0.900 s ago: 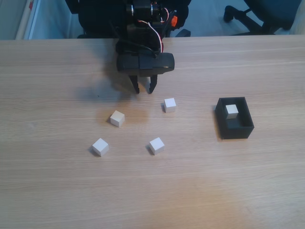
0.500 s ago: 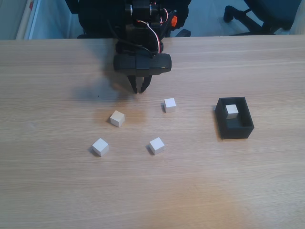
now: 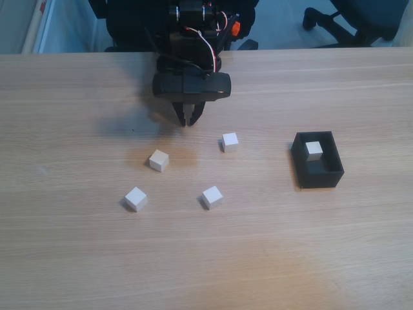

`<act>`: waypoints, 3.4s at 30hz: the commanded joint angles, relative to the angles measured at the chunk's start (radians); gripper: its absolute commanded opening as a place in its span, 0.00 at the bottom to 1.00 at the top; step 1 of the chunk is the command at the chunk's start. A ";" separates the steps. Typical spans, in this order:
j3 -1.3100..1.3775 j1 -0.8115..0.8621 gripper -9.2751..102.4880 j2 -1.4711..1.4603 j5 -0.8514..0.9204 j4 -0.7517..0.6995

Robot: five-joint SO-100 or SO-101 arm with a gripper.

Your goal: Pick blocks and place them in the box.

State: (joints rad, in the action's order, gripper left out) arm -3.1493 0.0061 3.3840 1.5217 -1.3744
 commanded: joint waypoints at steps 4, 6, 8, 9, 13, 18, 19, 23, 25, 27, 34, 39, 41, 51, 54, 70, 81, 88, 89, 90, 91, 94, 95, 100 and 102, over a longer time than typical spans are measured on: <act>-0.002 0.009 0.08 0.011 -0.002 -0.081; 0.028 -0.002 0.08 -0.012 -0.012 -0.086; 0.058 -0.017 0.08 -0.040 -0.032 -0.086; 0.075 -0.028 0.08 -0.057 -0.044 -0.086; 0.158 -0.086 0.08 -0.144 -0.100 -0.057; 0.284 -0.169 0.10 -0.278 -0.175 0.005; 0.308 -0.183 0.12 -0.302 -0.201 0.014; 0.383 -0.233 0.16 -0.393 -0.279 0.075; 0.396 -0.250 0.18 -0.419 -0.291 0.118; 0.396 -0.259 0.19 -0.439 -0.291 0.158; 0.391 -0.265 0.28 -0.584 -0.262 0.307; 0.425 -0.295 0.29 -0.673 -0.267 0.376; 0.437 -0.316 0.29 -0.695 -0.270 0.396; 0.434 -0.350 0.29 -0.764 -0.253 0.531; 0.425 -0.344 0.28 -0.788 -0.256 0.584; 0.325 -0.316 0.26 -0.891 -0.249 0.808; 0.311 -0.316 0.10 -0.925 -0.244 0.856; 0.382 -0.334 0.08 -0.927 -0.268 0.802; 0.416 -0.347 0.08 -0.927 -0.285 0.773; 0.457 -0.364 0.08 -0.931 -0.302 0.742; 0.502 -0.383 0.08 -0.937 -0.321 0.712; 0.673 -0.459 0.08 -0.991 -0.388 0.612; 0.738 -0.486 0.08 -1.022 -0.413 0.578; 1.028 -0.583 0.08 -1.190 -0.520 0.492; 1.103 -0.600 0.08 -1.247 -0.534 0.505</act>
State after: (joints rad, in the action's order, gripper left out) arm -2.2028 -0.5660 2.1890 1.0140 -0.8698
